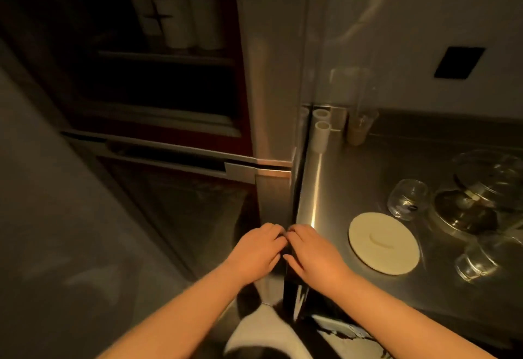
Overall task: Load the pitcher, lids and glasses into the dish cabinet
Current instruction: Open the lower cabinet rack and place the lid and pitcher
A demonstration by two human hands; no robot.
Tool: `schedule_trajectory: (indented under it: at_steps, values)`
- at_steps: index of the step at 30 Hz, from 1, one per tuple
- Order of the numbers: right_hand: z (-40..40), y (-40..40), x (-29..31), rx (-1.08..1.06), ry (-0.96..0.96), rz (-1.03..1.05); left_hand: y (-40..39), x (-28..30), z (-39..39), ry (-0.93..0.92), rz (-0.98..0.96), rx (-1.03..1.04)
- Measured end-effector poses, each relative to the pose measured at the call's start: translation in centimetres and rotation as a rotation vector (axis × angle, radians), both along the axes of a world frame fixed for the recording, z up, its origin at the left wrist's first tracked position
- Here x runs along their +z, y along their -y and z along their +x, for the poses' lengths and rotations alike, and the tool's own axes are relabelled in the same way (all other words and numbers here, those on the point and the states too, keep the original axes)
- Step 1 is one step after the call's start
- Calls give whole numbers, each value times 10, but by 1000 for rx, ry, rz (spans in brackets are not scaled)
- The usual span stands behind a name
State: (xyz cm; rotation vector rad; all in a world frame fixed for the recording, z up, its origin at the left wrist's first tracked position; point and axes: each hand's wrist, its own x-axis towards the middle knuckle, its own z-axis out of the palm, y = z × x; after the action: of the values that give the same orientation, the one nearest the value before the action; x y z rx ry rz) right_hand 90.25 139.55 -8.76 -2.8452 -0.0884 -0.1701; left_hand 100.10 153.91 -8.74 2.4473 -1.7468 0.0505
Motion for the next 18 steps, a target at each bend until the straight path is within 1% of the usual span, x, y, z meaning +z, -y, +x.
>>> schedule_trajectory:
  at_steps: [2,4,8,10,13,15,18]
  values:
    - [23,-32,22,-14,128,42,-36,21,30,77,-103,-31]
    - [51,-66,40,-8,219,38,-79,44,62,148,-165,-5]
    - [106,-131,66,-18,283,-47,-148,75,121,213,-214,155]
    - [133,-157,74,-63,264,-105,-172,81,146,219,-178,233]
    - [162,-183,81,-163,211,-129,-192,77,175,224,-112,304]
    - [173,-194,84,-221,174,-136,-197,75,185,178,-97,290]
    - [183,-204,87,-252,108,-179,-199,71,196,127,-95,254]
